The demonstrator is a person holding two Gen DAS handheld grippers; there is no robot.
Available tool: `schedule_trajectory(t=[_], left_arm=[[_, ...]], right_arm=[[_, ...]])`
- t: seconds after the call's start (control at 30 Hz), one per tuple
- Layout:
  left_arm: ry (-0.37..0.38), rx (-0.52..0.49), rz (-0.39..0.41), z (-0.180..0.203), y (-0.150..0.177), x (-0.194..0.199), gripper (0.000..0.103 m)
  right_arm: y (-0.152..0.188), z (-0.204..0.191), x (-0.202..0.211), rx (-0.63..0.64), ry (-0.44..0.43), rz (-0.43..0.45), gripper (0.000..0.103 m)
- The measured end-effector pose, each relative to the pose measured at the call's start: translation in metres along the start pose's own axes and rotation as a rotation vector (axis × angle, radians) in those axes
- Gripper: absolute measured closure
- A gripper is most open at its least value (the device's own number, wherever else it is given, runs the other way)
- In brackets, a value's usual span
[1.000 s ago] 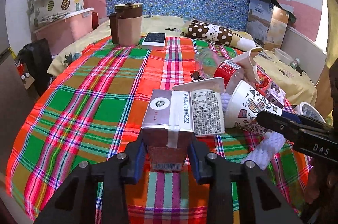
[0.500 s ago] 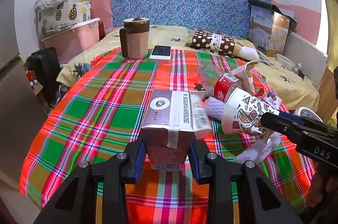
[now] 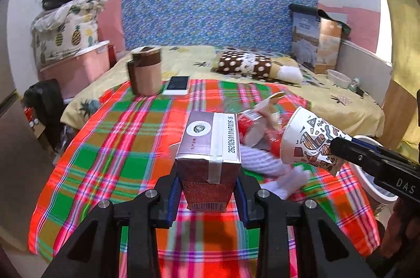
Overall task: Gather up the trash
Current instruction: 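Carry carton and cup to the white wastebasket and open both tools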
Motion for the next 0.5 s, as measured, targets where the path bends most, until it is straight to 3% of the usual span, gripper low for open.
schedule_trajectory(t=[0.23,0.5], left_arm=[[0.105,-0.075,0.009,0.054,-0.014,-0.007,0.067],[0.294,-0.170,-0.018,0.139,-0.013,-0.022,0.067]], right_arm=[[0.009,0.044,0.033,-0.083,0.104,0.046,0.064],[0.029,0.102,0.075,-0.197,0.264,0.081,0.064]])
Point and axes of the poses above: each gripper's, at about its wrist camera, not at the fingertips, and x roughly against the way its jaws point, z to its right, y to its underside, the point moved 3 cm from there along -x, roughly the way its jaws point, and after that the axes turned 2 degrees about x, right-handed, at the moved point
